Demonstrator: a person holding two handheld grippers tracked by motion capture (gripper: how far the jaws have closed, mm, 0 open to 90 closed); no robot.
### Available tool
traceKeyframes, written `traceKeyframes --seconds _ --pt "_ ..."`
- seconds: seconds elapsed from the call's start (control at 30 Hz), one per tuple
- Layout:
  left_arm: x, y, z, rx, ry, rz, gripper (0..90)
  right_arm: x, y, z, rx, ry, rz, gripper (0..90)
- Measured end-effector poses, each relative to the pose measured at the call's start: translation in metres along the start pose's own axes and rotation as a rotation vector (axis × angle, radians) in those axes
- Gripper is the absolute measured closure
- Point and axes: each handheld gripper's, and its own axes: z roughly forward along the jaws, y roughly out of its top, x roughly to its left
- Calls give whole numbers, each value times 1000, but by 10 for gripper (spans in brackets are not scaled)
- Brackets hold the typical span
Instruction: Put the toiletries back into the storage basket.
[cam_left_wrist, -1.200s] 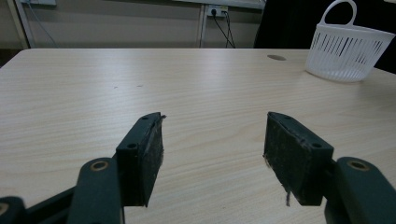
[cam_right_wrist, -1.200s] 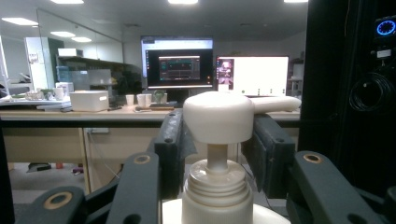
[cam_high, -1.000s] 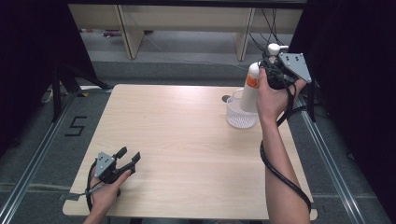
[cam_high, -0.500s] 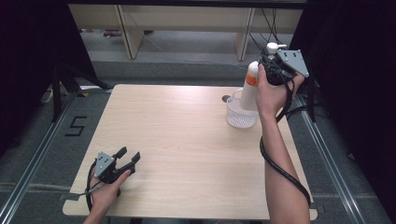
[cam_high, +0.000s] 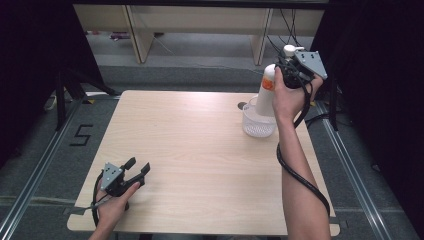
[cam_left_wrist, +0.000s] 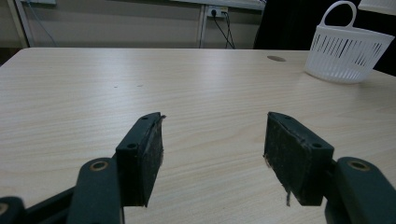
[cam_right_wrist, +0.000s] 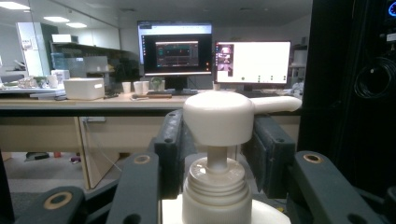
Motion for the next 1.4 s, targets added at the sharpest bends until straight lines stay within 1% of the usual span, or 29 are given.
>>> traceKeyframes --seconds 0.07,0.1,0.17,0.2,0.27,0.33,0.37,0.4,0.43,0.5,0.53,0.57,0.67,0.7,0.73,0.83,0.87,1.03,1.17,1.4 --pt "0 0 0 -1 -1 -2 365 1 -1 2 2 0 7 602" --pt "0 0 0 -1 -3 -2 365 0 -2 3 3 5 2 602" --pt "1 0 1 -14 -8 -5 365 1 -4 3 12 2 3 602" --pt "1 0 0 -6 -6 -5 365 1 -4 4 14 4 9 602" --pt "1 -1 1 -17 -12 -6 365 1 -6 5 15 4 11 602" --pt "0 0 0 1 -2 -1 365 1 -7 6 23 4 6 602" --pt "0 0 0 1 -3 2 365 1 -8 7 24 7 15 602" --pt "0 0 0 1 -1 3 365 1 -9 8 26 5 5 602" --pt "0 0 0 0 -3 1 365 2 -9 9 31 9 10 602" --pt "0 0 0 0 -3 -2 365 1 -11 10 30 7 -2 602" --pt "0 0 0 1 -3 -3 365 2 -11 11 37 8 7 602" --pt "0 0 0 0 -3 -3 365 1 -12 12 35 9 1 602" --pt "0 0 0 0 -4 -4 365 2 -14 13 48 8 10 602" --pt "1 0 1 -12 -9 -6 365 2 -15 14 44 6 4 602" --pt "1 0 1 -13 -11 -7 364 2 -16 14 51 7 8 602" --pt "1 0 1 -14 -12 -7 364 2 -18 16 56 4 13 602" --pt "1 0 1 -14 -12 -7 364 2 -19 16 58 6 7 602" --pt "1 0 1 -12 -11 -7 364 2 -21 17 62 7 13 602" --pt "1 0 1 -13 -12 -7 364 2 -21 18 65 8 8 602" --pt "2 0 1 -13 -13 -8 364 3 -23 19 76 7 20 602"
